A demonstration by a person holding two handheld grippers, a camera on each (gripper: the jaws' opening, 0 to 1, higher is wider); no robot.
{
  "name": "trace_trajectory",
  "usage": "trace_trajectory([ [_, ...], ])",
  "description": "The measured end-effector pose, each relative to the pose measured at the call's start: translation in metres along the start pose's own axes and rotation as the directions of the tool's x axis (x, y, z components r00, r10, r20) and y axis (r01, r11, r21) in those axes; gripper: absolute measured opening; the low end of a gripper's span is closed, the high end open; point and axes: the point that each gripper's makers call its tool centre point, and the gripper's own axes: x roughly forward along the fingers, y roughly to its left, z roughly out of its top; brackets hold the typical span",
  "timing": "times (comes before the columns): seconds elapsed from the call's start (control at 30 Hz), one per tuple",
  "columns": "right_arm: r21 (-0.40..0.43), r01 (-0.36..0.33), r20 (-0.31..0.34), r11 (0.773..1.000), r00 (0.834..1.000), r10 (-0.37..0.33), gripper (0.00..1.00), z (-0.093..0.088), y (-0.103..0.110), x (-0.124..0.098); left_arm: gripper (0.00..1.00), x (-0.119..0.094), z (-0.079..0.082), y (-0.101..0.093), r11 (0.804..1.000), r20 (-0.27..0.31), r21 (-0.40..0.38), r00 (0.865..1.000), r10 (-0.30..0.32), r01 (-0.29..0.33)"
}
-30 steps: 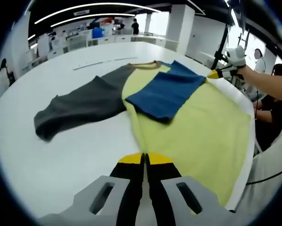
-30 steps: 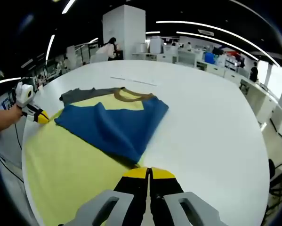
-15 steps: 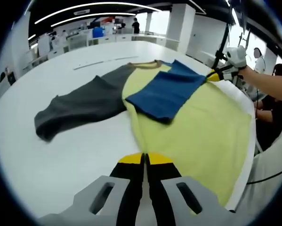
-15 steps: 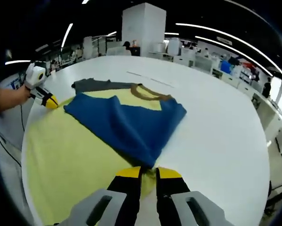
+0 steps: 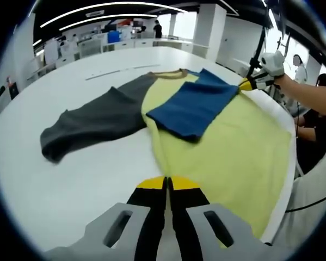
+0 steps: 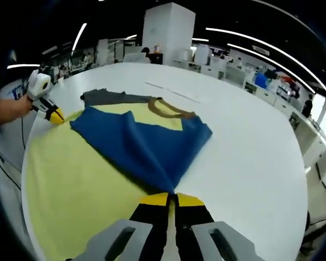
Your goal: Fold the garment on the visible template until the final outline fits inside the template.
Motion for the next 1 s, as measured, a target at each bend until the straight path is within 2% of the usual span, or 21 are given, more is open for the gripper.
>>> trace_trajectory([
  [0.4,0.081,0.020,0.009,0.996,1.000,-0.021,0.00,-0.008,-0.007,-0.003,0.00,0.000,0.000,0.001,1.000,0.004,-0.012,1.000,0.008,-0.008],
  [0.67,0.101,0.037,0.016,0.994,0.999,-0.039,0.00,-0.010,-0.012,-0.005,0.00,0.000,0.000,0.001,1.000,0.006,-0.017,1.000,0.009,-0.009],
  [1.0,0.099,0.024,0.012,0.995,1.000,-0.026,0.00,-0.015,-0.007,-0.003,0.00,-0.001,0.003,0.000,1.000,0.022,-0.011,1.000,0.002,-0.001],
])
